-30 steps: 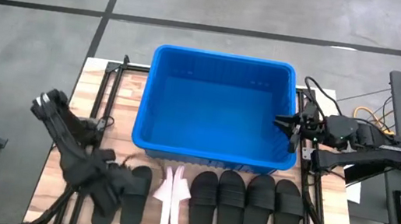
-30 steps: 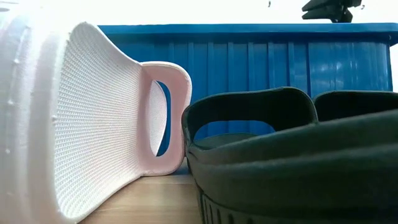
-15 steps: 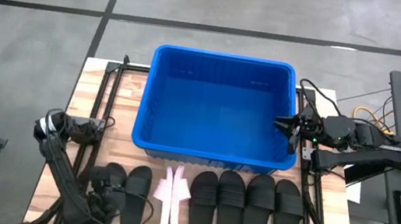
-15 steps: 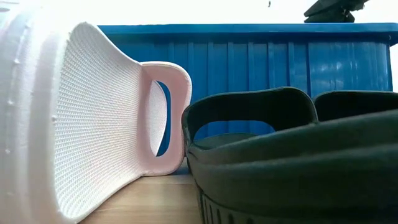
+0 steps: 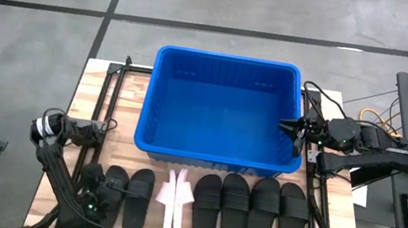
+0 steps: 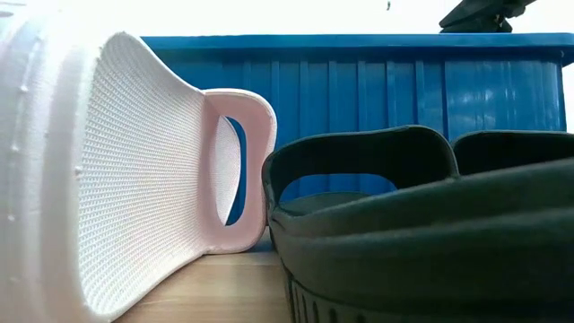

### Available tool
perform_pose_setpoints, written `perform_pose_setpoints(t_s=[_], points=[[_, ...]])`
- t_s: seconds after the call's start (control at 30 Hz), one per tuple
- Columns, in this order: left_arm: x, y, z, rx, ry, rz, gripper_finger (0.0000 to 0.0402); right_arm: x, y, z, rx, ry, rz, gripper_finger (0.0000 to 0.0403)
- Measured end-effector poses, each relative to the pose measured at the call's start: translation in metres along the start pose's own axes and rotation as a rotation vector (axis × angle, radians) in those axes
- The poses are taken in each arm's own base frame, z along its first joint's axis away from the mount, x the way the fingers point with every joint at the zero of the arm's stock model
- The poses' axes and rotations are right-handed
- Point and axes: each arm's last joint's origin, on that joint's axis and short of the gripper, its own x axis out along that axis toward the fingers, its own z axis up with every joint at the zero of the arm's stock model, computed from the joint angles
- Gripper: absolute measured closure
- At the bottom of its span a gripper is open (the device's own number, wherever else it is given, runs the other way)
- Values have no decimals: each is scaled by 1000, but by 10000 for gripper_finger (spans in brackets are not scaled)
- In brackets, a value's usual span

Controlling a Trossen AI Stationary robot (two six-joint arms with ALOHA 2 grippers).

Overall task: Pick and place slides into bin
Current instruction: Put the black slide into the blue container

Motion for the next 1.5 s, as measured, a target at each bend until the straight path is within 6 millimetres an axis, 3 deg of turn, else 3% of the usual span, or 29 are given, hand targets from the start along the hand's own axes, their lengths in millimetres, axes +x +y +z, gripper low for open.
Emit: perform_pose_setpoints(t_s=[0.37,0.57,0.67,0.83,0.9,1.07,1.3,1.5], points=[[30,0,-3,-9,-44,49,204,0,0,0,-1,0,0,328],[33,3,0,-102,-61,86,214,0,0,0,-5,2,-1,329],[33,2,0,-104,-58,83,253,0,0,0,-5,3,-2,325],[29,2,0,-112,3,59,366,0,0,0,-5,3,-2,325],[27,3,-1,-119,52,26,391,0,0,0,-5,3,-2,327],[10,15,-1,-110,101,-89,400,0,0,0,-5,3,-2,334],[-17,52,3,-161,-13,-294,398,0,0,0,-10,3,-2,328],[-22,67,7,-190,-196,-367,353,0,0,0,-13,4,-2,328]])
